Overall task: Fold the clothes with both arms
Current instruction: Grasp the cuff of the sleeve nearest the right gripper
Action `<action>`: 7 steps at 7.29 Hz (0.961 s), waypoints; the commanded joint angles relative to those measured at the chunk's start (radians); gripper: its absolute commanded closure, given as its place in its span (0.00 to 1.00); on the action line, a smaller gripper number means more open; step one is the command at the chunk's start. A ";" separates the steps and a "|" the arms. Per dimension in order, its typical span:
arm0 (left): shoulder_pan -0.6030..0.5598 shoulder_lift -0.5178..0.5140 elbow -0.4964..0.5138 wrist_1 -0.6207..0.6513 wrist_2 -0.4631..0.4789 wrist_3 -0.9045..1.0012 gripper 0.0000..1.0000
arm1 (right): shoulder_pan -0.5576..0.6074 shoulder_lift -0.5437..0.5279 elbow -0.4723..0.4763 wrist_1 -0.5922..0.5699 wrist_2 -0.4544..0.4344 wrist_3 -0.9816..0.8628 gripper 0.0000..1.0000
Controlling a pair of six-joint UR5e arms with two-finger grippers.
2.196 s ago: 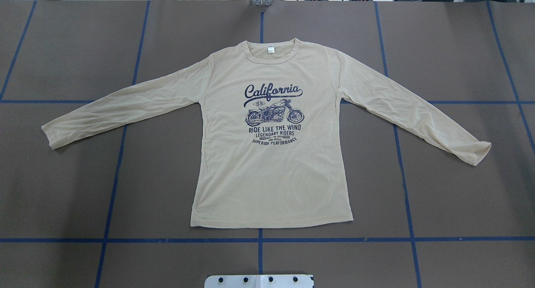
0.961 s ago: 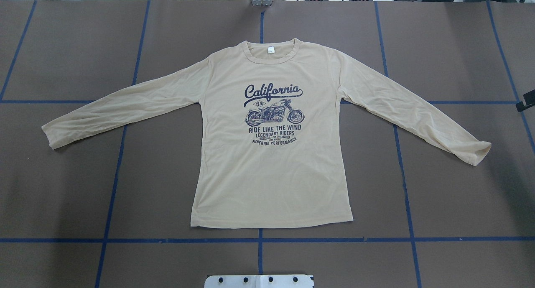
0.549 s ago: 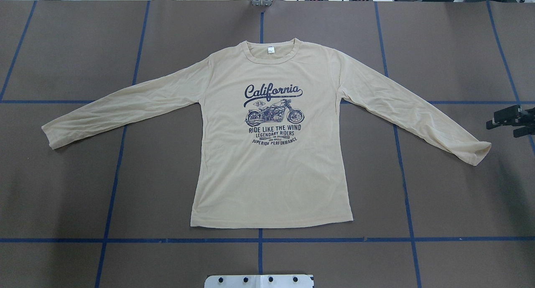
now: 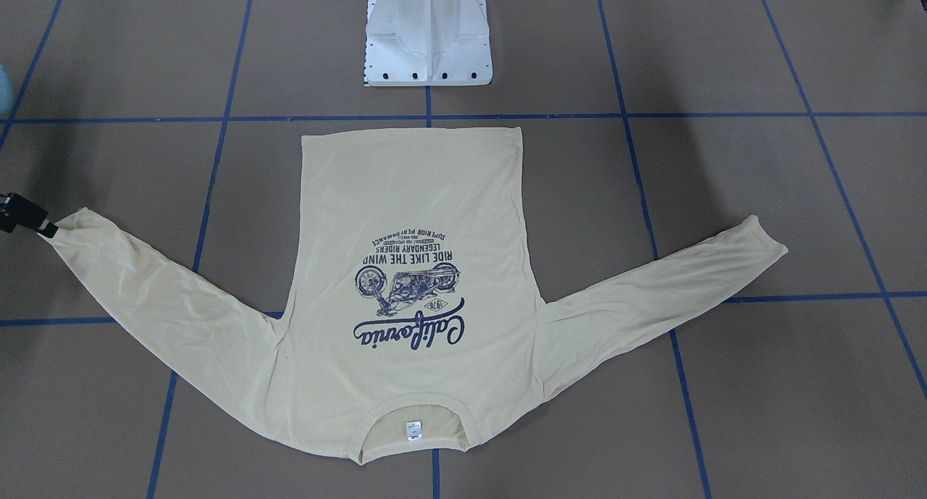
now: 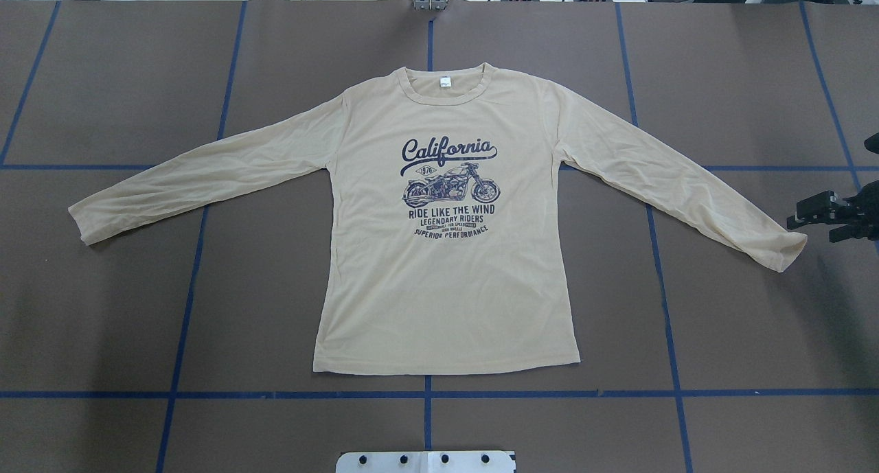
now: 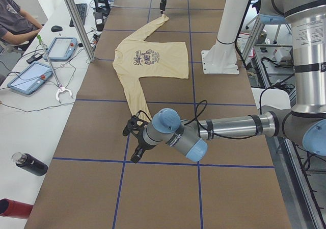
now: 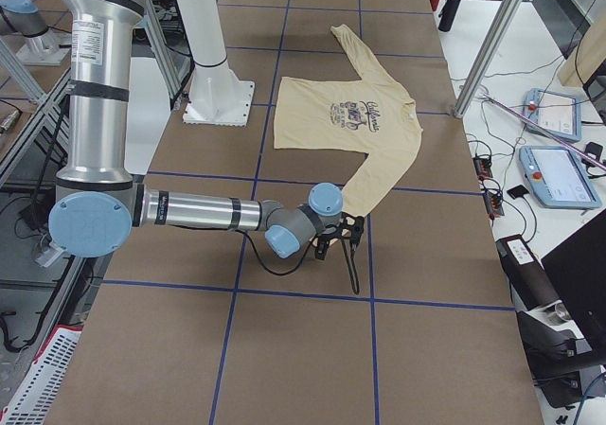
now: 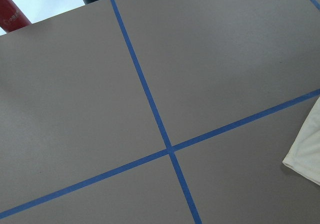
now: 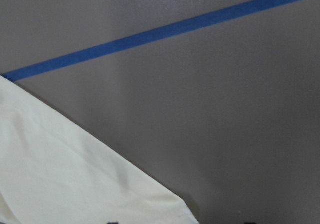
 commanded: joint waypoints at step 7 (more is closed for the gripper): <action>0.000 0.000 0.000 0.000 0.008 0.003 0.00 | -0.029 0.017 -0.026 0.005 0.001 0.113 1.00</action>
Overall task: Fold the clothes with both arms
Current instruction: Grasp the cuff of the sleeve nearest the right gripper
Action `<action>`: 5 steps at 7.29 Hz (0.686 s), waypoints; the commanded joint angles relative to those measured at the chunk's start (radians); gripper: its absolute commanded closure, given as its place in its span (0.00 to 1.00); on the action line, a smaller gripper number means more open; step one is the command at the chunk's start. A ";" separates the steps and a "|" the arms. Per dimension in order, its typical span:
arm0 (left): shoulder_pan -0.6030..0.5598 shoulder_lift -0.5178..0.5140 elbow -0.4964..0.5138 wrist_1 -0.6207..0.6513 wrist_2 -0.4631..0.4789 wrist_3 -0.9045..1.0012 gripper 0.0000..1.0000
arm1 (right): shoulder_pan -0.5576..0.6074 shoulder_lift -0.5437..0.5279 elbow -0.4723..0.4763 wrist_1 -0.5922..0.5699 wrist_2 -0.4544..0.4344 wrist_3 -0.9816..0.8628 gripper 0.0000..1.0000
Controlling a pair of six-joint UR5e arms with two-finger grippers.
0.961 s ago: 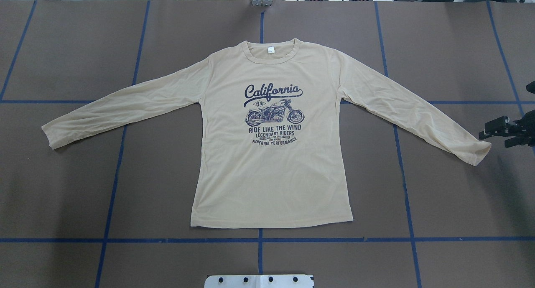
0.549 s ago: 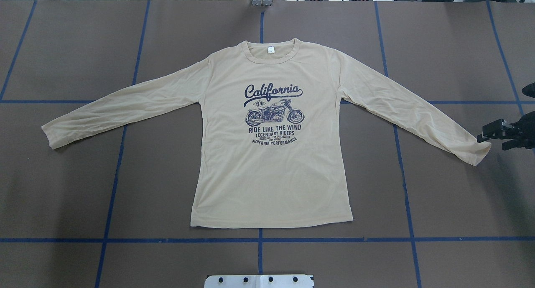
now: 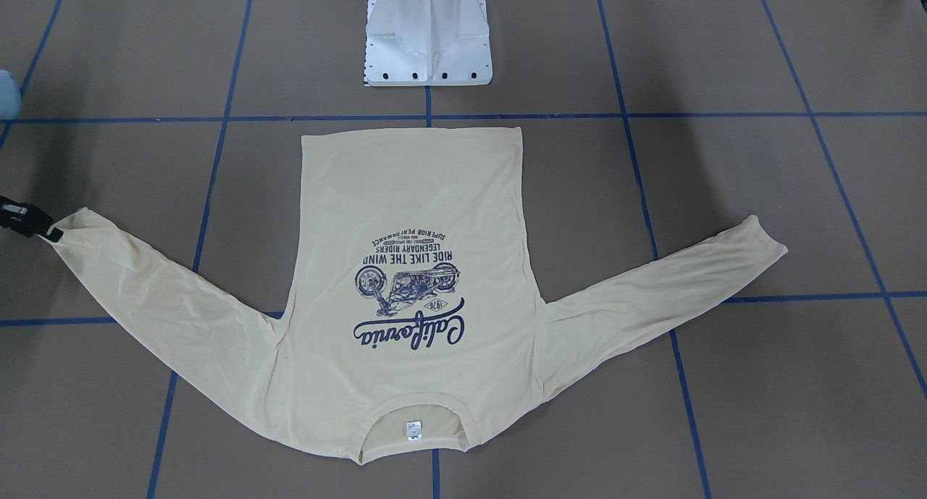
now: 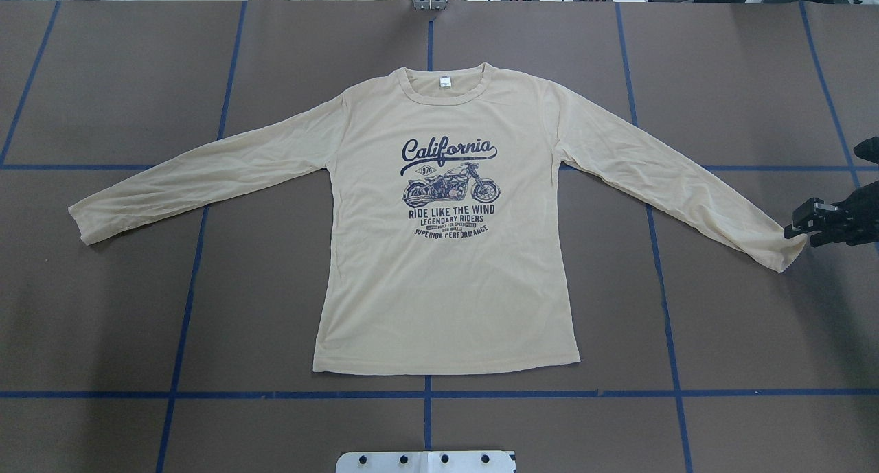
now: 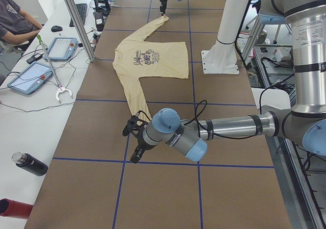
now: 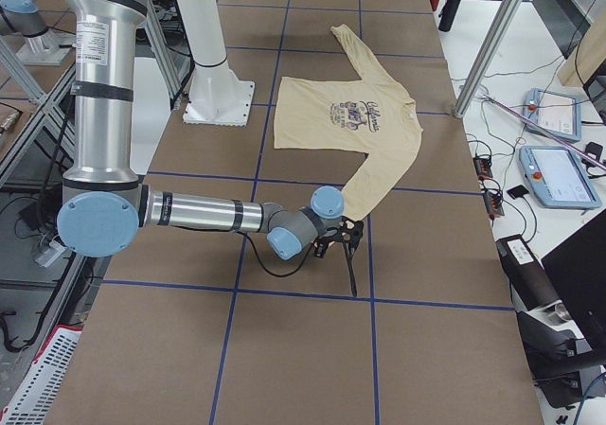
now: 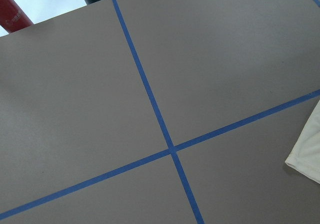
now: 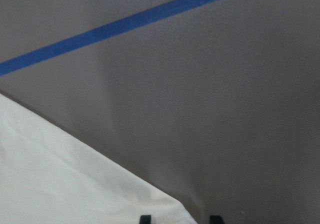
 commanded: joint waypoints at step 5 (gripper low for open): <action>0.000 0.000 0.003 0.000 0.000 -0.001 0.00 | -0.003 0.352 0.122 -0.245 0.074 0.273 1.00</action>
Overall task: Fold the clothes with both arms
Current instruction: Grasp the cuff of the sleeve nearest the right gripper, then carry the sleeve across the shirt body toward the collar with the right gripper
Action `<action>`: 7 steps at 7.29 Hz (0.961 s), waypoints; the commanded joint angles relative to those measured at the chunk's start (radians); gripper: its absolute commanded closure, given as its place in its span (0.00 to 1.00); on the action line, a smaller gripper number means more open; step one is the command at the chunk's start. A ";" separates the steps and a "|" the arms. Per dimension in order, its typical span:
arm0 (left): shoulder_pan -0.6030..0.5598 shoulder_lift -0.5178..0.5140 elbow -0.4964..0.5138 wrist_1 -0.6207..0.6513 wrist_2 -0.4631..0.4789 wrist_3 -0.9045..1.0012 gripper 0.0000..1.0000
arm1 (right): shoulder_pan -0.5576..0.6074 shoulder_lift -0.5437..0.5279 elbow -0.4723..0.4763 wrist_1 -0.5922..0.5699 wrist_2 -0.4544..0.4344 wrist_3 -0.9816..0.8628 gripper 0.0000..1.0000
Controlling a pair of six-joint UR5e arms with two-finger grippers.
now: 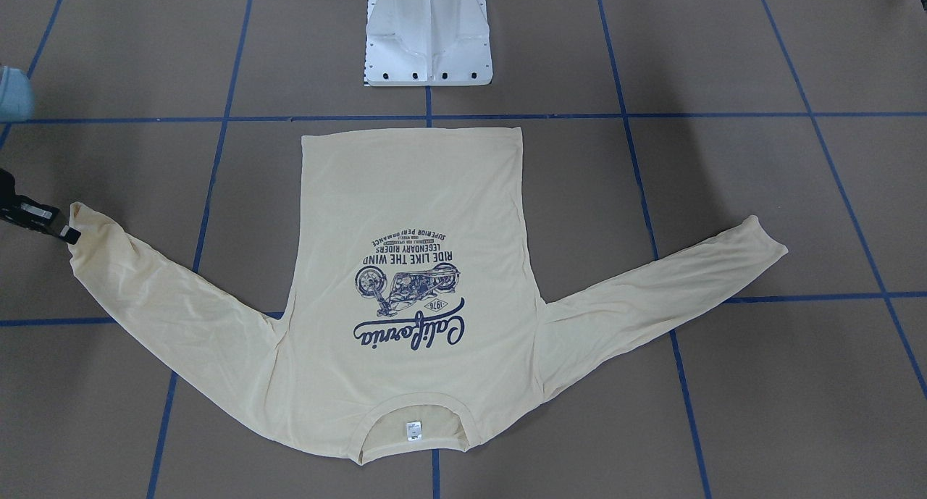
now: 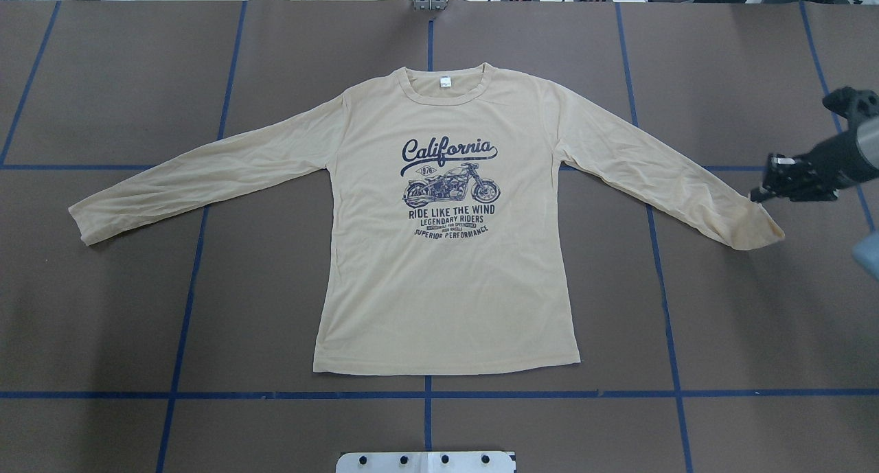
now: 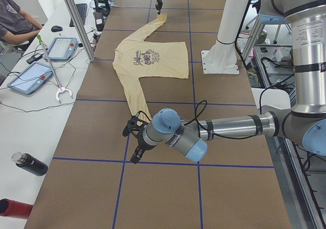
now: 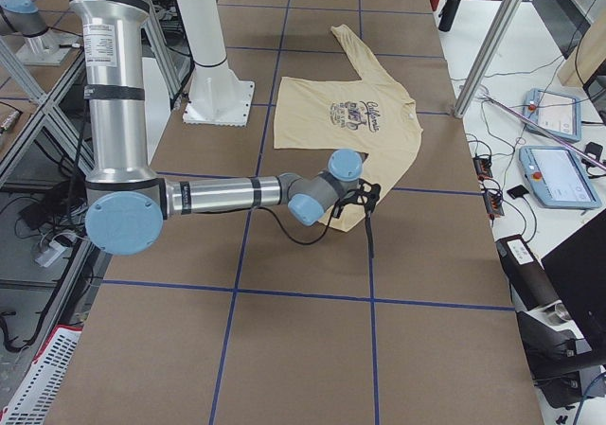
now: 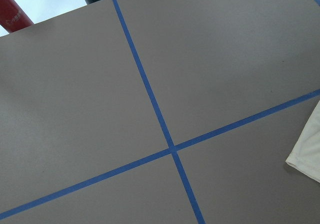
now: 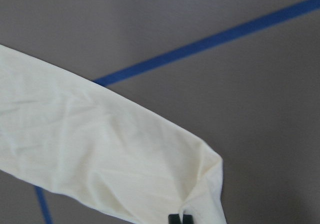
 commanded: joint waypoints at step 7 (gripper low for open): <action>0.002 -0.001 0.001 0.000 -0.009 0.002 0.00 | -0.332 0.926 -0.298 -0.248 -0.434 0.378 1.00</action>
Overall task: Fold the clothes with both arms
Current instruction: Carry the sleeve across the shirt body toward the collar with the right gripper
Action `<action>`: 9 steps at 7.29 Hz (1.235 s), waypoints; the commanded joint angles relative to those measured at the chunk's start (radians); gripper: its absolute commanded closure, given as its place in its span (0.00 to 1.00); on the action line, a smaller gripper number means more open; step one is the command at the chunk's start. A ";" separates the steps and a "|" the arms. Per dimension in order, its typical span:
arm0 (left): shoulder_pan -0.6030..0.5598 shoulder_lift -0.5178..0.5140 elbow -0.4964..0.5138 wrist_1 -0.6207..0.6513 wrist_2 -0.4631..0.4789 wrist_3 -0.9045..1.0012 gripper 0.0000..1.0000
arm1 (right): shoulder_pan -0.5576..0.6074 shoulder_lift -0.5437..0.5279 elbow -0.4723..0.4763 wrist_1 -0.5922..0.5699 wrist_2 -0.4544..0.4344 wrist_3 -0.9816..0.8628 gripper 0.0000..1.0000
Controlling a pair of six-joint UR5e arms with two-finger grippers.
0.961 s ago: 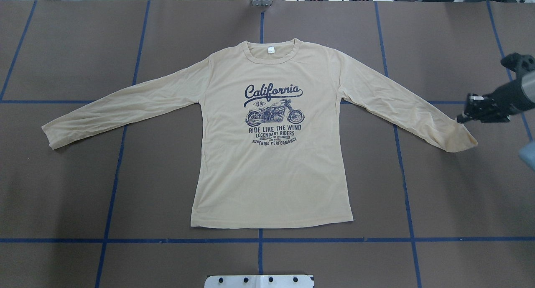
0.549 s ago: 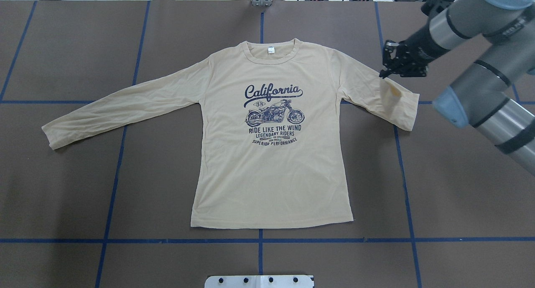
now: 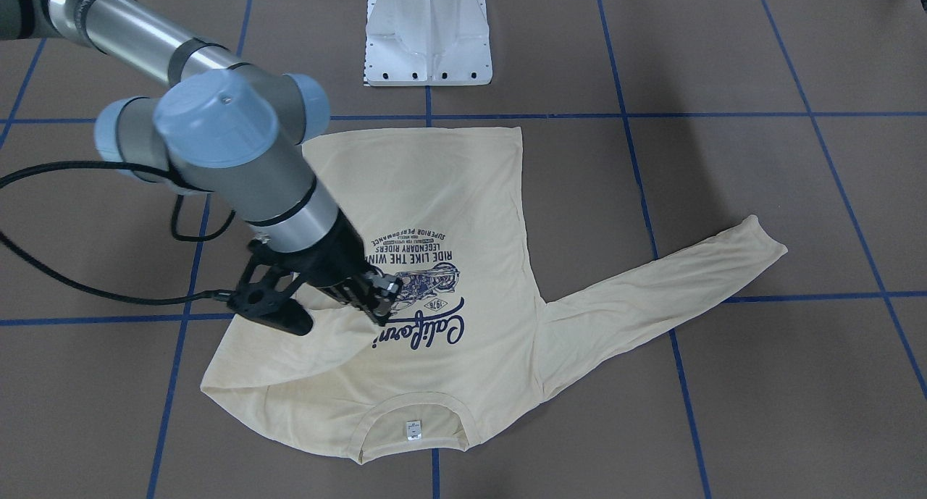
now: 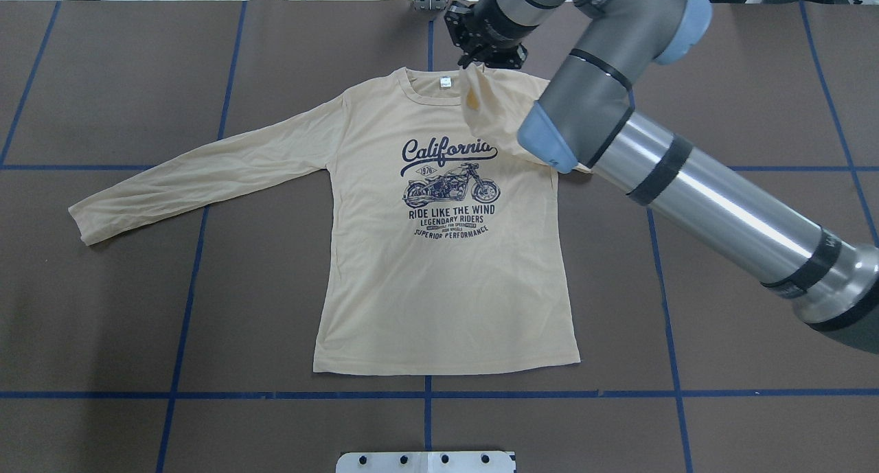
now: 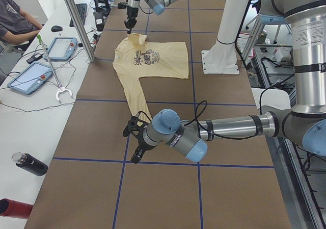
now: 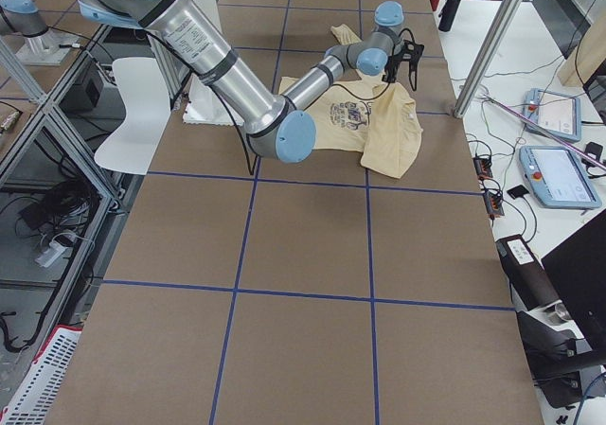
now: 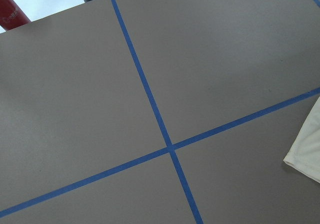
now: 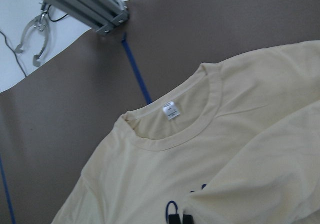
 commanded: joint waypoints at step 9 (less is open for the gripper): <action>0.157 -0.022 0.029 -0.071 -0.097 -0.239 0.00 | -0.197 0.323 -0.441 0.176 -0.261 0.097 0.02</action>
